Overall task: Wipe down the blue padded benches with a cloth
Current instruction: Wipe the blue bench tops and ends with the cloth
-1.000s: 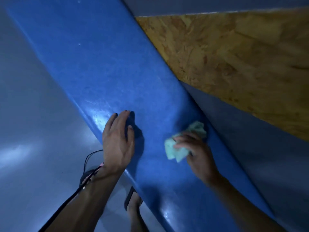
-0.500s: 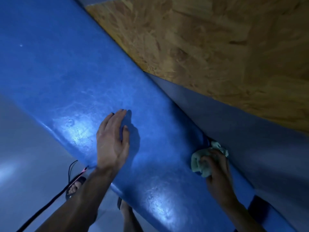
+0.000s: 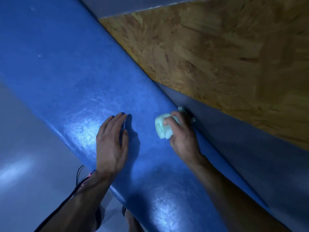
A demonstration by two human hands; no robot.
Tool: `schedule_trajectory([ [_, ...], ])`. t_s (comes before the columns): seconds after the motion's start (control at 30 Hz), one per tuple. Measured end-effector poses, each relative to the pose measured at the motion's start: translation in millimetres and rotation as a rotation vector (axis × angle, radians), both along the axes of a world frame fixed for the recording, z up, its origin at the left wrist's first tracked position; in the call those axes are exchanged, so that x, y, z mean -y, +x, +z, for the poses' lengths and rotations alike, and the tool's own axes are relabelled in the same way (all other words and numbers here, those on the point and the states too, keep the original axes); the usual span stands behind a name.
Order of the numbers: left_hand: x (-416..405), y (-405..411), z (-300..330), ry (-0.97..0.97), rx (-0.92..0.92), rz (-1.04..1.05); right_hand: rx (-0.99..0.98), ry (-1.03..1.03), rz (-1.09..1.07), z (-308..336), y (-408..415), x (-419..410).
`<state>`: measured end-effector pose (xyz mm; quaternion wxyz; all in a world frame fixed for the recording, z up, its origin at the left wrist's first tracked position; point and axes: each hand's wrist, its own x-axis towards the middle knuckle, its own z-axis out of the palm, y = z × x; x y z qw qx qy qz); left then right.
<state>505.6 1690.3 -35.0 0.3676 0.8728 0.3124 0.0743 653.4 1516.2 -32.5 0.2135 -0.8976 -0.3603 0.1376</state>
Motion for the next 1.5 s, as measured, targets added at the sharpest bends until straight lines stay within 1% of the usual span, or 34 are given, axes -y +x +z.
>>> schedule_trajectory([
  [0.1, -9.1, -4.2, 4.0, 0.046, 0.002, -0.031, -0.030, -0.012, 0.078, 1.2, -2.9, 37.7],
  [0.17, -18.9, -6.8, 7.2, 0.065, 0.002, -0.016, -0.059, -0.024, 0.075, 4.5, -6.0, 58.2],
  [0.27, -35.8, -9.8, 11.5, 0.079, 0.002, 0.021, -0.048, 0.008, 0.032, 4.8, -5.0, 50.9],
  [0.33, -49.5, -11.1, 14.2, 0.087, 0.022, 0.030, -0.040, 0.060, 0.043, 1.6, 0.6, 25.4],
  [0.4, -65.3, -12.1, 14.2, 0.087, 0.050, 0.038, -0.061, 0.119, 0.108, -1.5, 8.7, -11.8],
  [0.47, -80.8, -15.0, 12.4, 0.095, 0.057, 0.057, -0.088, 0.170, 0.198, -7.7, 21.2, -59.5],
  [0.53, -94.6, -21.5, 9.5, 0.091, 0.048, 0.073, -0.066, 0.216, 0.255, -14.0, 39.1, -114.3],
  [0.6, -107.8, -27.6, 6.2, 0.083, 0.044, 0.073, -0.037, 0.219, 0.248, -12.6, 58.3, -164.5],
  [0.67, -119.2, -33.8, 2.7, 0.077, 0.036, 0.078, -0.027, 0.200, 0.247, -10.1, 68.8, -186.5],
  [0.73, -127.9, -40.1, 2.5, 0.066, 0.035, 0.092, -0.015, 0.171, 0.241, -9.5, 62.9, -171.1],
  [0.83, -137.7, -45.9, 3.3, 0.026, 0.042, 0.088, -0.075, 0.045, 0.122, 3.0, 36.5, -111.3],
  [0.9, -145.6, -48.9, 2.2, 0.008, 0.035, 0.089, -0.095, -0.003, 0.061, 10.5, 19.9, -85.6],
  [1.0, -158.5, -52.8, 0.2, -0.014, 0.028, 0.113, -0.054, -0.035, 0.046, 9.3, 21.2, -109.0],
  [1.13, -175.0, -59.7, -6.3, -0.027, 0.014, 0.130, 0.033, 0.002, 0.109, -12.0, 54.0, -201.3],
  [1.23, -184.0, -66.5, -9.3, -0.028, 0.010, 0.122, 0.053, 0.045, 0.082, -20.6, 65.3, -245.0],
  [1.3, -188.9, -70.6, -8.8, -0.030, 0.020, 0.122, 0.047, 0.078, 0.059, -19.0, 59.4, -243.4],
  [1.37, -194.1, -74.0, -6.6, -0.029, 0.022, 0.134, 0.048, 0.076, 0.042, -12.9, 43.8, -222.1],
  [1.5, -206.4, -79.3, -5.0, -0.043, 0.040, 0.177, 0.012, -0.024, 0.053, -0.5, -6.5, -177.4],
])
